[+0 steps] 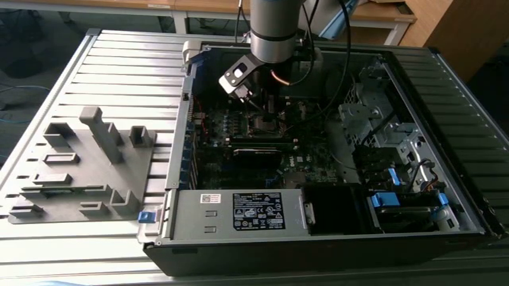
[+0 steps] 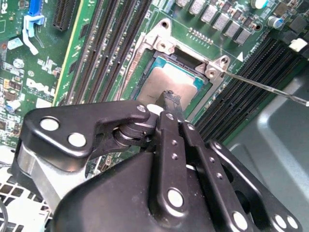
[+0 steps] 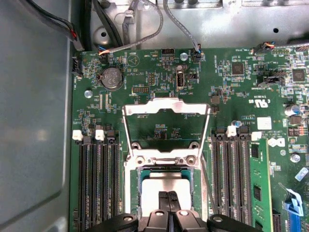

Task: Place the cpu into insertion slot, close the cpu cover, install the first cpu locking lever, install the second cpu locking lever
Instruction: 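Place the cpu into insertion slot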

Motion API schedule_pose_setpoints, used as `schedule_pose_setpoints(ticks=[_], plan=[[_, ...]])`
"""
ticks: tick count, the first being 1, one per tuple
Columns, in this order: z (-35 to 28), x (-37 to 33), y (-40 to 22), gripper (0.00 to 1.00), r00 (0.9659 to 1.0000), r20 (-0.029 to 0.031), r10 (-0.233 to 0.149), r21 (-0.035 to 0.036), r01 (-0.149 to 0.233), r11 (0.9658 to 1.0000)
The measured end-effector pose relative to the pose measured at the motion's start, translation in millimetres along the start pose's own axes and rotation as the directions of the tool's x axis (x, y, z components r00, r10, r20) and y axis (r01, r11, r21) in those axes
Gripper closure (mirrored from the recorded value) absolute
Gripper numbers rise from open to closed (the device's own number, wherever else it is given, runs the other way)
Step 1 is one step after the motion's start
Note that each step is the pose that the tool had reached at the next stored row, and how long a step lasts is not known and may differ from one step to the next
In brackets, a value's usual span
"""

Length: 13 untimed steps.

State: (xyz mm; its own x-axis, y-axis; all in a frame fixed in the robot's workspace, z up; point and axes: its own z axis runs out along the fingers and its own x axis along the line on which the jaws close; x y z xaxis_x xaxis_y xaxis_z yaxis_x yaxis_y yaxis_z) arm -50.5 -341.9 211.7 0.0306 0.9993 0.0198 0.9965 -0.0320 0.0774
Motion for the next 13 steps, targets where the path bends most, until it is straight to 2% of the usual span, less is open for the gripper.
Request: schedule_pose_setpoints(ticks=[4,8,13], plan=[[0.5,0.1,-0.1,0.89,1.0000,-0.0005,0.000,0.0000,0.000,1.0000],[6.4,-0.1,-0.6,0.89,1.0000,-0.0003,0.000,0.0001,0.000,1.0000],[7.6,-0.1,-2.2,0.89,1.0000,-0.0002,0.000,0.0002,0.000,1.0000]])
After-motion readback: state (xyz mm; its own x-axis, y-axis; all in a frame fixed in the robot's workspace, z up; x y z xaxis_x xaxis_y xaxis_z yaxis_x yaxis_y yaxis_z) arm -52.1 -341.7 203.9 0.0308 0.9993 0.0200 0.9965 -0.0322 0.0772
